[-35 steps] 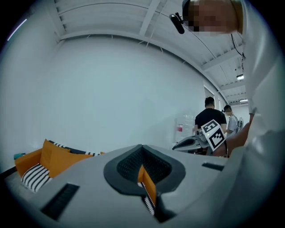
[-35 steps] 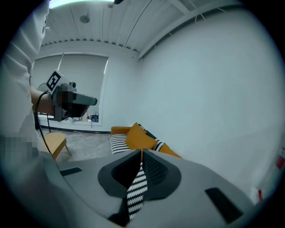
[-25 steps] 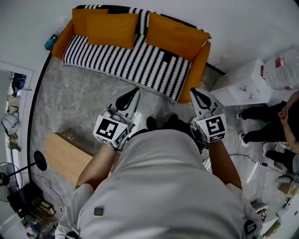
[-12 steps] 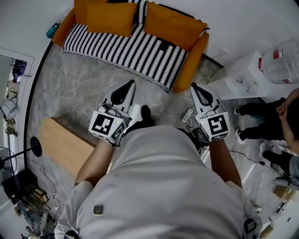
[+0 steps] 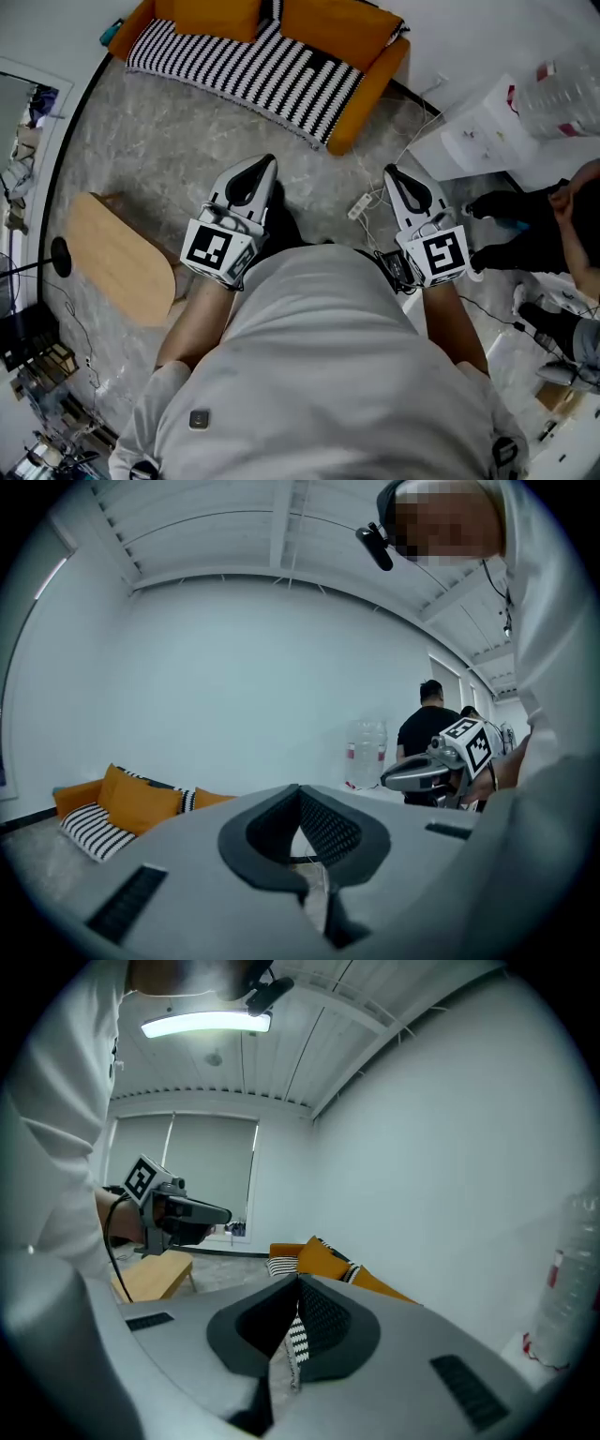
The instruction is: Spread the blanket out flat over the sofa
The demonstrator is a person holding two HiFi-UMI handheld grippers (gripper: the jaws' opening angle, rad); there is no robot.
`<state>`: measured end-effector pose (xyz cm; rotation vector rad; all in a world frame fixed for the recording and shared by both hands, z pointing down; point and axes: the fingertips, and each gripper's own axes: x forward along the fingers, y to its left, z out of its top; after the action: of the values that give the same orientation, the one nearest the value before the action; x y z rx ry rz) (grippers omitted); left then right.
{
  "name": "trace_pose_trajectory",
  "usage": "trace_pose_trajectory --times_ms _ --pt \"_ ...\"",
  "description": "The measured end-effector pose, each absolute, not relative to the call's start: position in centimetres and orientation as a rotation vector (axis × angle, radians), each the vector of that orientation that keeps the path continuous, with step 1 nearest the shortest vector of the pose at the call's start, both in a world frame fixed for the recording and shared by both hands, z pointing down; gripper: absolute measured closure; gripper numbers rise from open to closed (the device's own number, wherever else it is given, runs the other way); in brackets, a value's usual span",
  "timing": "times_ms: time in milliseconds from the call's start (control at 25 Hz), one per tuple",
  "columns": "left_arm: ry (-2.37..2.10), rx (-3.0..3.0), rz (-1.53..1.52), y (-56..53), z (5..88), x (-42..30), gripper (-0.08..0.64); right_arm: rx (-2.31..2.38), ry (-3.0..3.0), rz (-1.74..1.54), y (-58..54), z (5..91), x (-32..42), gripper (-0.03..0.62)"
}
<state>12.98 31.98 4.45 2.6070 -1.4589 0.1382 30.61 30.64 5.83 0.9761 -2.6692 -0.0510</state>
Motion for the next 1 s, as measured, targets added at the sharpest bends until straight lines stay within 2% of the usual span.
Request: trace_pose_trajectory --times_ms 280,1000 --pt "-1.506 2.592 0.131 38.3 3.8 17.7 0.554 0.979 -2.713 -0.045 36.8 5.2 35.5 0.565" --pt "-1.545 2.623 0.131 43.0 1.2 18.6 0.554 0.986 -2.771 -0.105 41.6 1.8 35.8 0.565"
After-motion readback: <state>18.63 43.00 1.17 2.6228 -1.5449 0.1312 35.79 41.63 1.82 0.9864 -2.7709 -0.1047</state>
